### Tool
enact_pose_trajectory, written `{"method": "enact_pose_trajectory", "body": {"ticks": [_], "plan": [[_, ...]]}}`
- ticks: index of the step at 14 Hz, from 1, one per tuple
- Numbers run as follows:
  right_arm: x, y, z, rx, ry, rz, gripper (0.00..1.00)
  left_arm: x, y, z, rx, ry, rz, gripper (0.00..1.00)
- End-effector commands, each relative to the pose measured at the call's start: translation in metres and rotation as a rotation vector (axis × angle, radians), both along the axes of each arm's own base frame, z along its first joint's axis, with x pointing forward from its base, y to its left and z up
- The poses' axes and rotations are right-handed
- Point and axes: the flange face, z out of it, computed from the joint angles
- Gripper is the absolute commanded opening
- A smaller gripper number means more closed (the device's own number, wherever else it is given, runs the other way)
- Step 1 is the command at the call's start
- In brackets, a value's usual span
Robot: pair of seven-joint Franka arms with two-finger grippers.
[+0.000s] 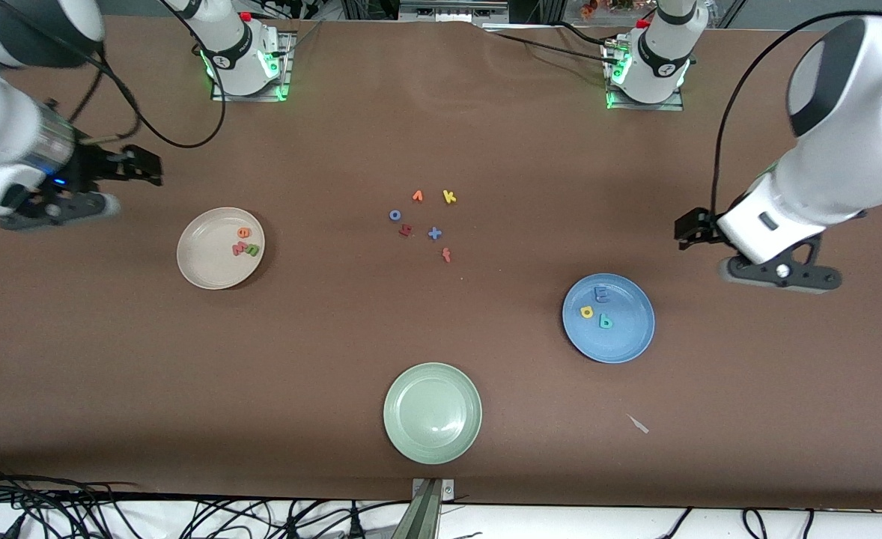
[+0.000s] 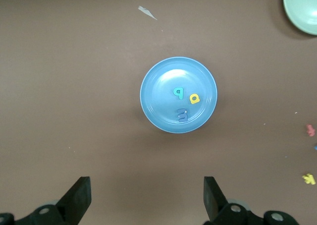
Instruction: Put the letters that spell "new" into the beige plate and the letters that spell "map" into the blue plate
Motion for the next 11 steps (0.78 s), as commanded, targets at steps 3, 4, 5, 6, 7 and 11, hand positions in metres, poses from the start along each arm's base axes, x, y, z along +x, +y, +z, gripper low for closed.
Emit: {"method": "enact_pose_trajectory", "body": {"ticks": [3,4,5,6,7,11], "plan": [[-0.019,-0.005,0.016,-0.005,-0.03,-0.014,1.0,-0.049,0.045,0.009,-0.081,-0.073,0.09,1.0],[-0.019,-0.005,0.016,-0.01,-0.031,-0.015,1.0,-0.062,0.041,0.011,-0.077,-0.078,0.079,1.0],[-0.018,-0.005,0.017,-0.012,-0.041,-0.034,1.0,-0.075,0.04,0.017,-0.075,-0.084,0.073,1.0],[-0.017,-0.005,0.018,-0.018,-0.048,-0.078,1.0,-0.085,0.036,0.022,-0.069,-0.086,0.065,1.0],[-0.017,-0.002,0.019,-0.023,-0.051,-0.117,1.0,-0.085,0.037,0.022,-0.024,-0.09,0.049,1.0],[-0.015,0.007,0.023,-0.009,-0.079,-0.118,1.0,-0.073,0.041,0.035,0.026,-0.068,0.049,1.0]]}}
